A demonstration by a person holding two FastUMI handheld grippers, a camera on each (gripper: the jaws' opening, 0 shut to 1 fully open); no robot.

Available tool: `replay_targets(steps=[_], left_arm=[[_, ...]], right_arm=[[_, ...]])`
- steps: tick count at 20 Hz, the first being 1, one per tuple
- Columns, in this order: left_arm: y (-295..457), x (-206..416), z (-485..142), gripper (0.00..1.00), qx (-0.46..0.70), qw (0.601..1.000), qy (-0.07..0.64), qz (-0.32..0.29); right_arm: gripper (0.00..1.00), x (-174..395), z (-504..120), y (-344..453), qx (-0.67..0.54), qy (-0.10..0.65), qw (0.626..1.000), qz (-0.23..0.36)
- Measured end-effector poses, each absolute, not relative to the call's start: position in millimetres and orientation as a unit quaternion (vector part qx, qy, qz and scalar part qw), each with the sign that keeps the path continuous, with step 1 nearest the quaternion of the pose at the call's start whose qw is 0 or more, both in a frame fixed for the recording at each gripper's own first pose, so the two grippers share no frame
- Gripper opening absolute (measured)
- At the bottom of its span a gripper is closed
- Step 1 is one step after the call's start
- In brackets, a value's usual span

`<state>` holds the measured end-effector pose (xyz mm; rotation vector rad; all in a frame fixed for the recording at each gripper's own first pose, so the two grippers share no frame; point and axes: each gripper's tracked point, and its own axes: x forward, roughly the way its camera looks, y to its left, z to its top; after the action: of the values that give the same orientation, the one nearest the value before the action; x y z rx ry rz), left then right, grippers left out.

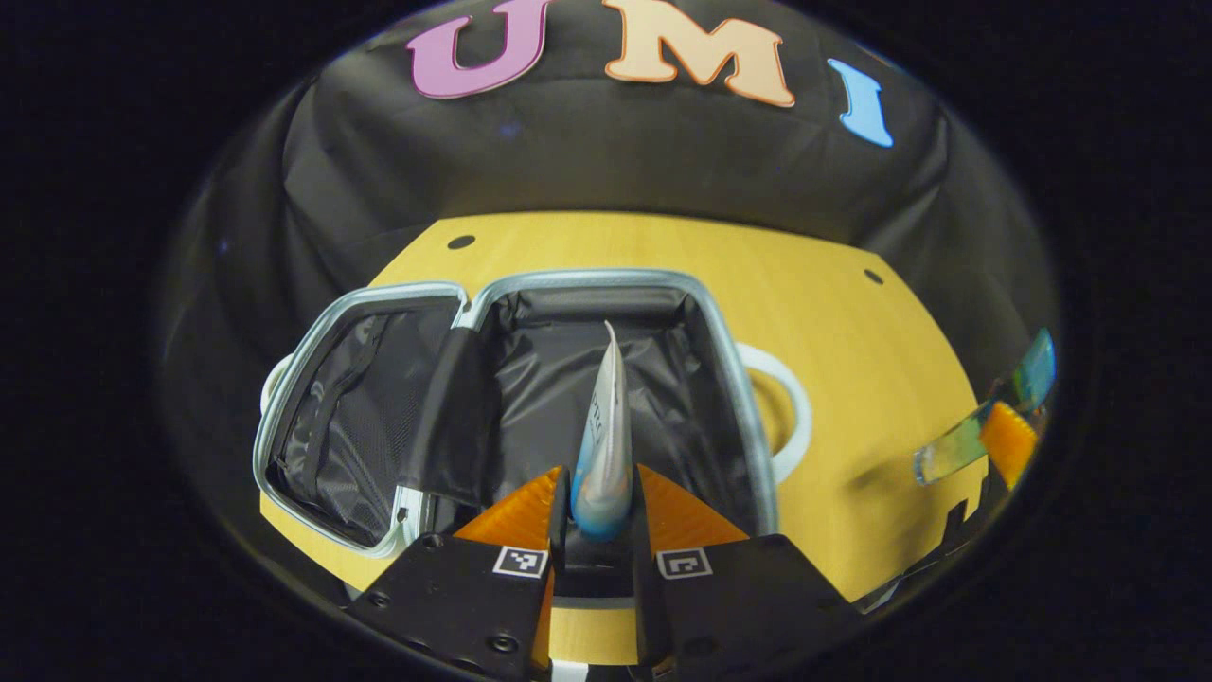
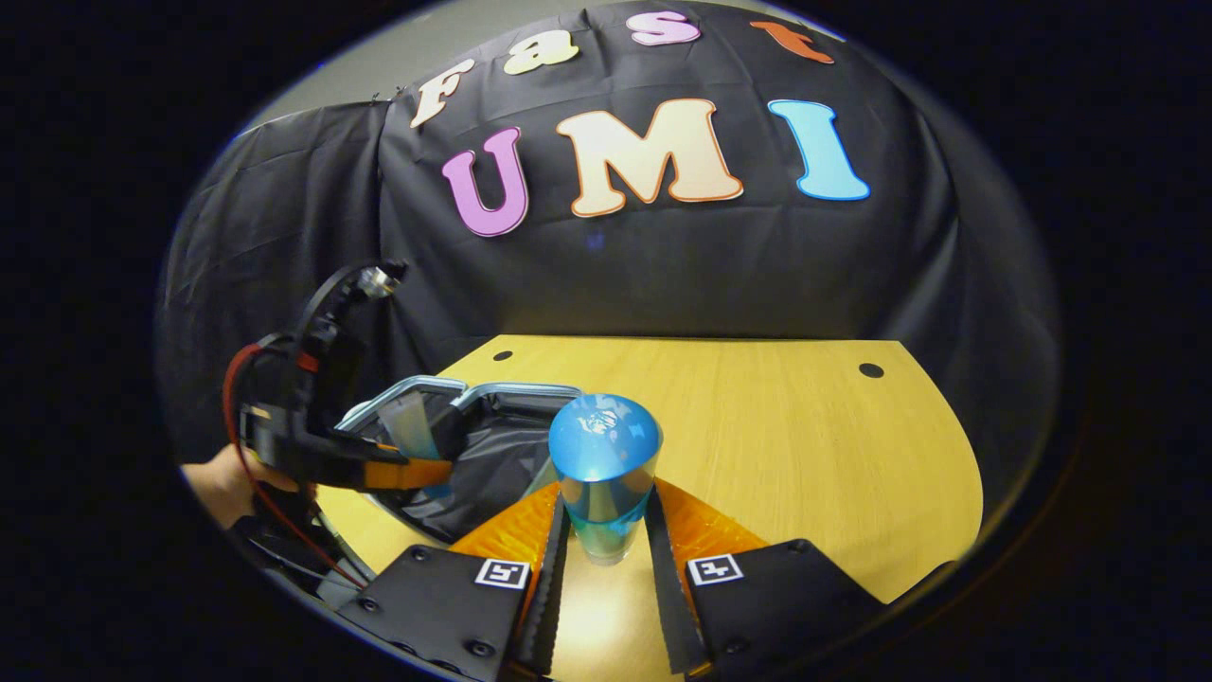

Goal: First open the suitcase, pack the skin care products into it, and then close the suitcase.

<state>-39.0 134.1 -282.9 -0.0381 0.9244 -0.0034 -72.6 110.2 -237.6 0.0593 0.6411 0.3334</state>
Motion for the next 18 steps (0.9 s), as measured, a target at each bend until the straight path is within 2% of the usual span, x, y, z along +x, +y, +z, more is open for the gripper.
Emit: replay_targets(steps=[4, 5, 6, 8, 9, 10, 13, 17, 18], left_arm=[[142.8, -36.7, -307.9, 0.28, -0.032, 0.879, 0.476, -0.006], [144.0, -34.8, -312.6, 0.31, -0.029, 0.878, 0.477, -0.010], [144.2, -32.4, -316.9, 0.28, -0.027, 0.878, 0.478, -0.017], [140.9, -27.6, -320.9, 0.31, -0.029, 0.880, 0.474, -0.028], [139.7, -21.0, -318.7, 0.31, -0.030, 0.885, 0.464, -0.032], [137.4, -19.6, -318.2, 0.35, -0.030, 0.888, 0.458, -0.039], [144.2, -15.9, -308.8, 0.69, -0.014, 0.896, 0.442, -0.046], [153.1, -15.2, -274.4, 0.81, -0.038, 0.915, 0.399, -0.046], [155.5, -14.5, -262.6, 0.81, -0.045, 0.921, 0.384, -0.047]], right_arm=[[0.46, -76.0, -221.3, 131.7, 0.025, 0.315, 0.933, 0.169], [0.46, -74.7, -218.0, 136.7, 0.026, 0.315, 0.933, 0.169], [0.46, -74.7, -215.6, 141.4, 0.027, 0.315, 0.934, 0.169], [0.43, -74.4, -214.4, 148.3, 0.024, 0.314, 0.934, 0.169], [0.46, -73.7, -212.9, 152.9, 0.023, 0.314, 0.934, 0.169], [0.46, -74.1, -211.5, 158.1, 0.021, 0.314, 0.934, 0.171], [0.43, -72.5, -211.4, 172.2, 0.023, 0.312, 0.933, 0.177], [0.46, -67.7, -218.3, 198.0, 0.030, 0.317, 0.928, 0.194], [0.46, -68.2, -221.7, 205.0, 0.031, 0.320, 0.926, 0.200]])
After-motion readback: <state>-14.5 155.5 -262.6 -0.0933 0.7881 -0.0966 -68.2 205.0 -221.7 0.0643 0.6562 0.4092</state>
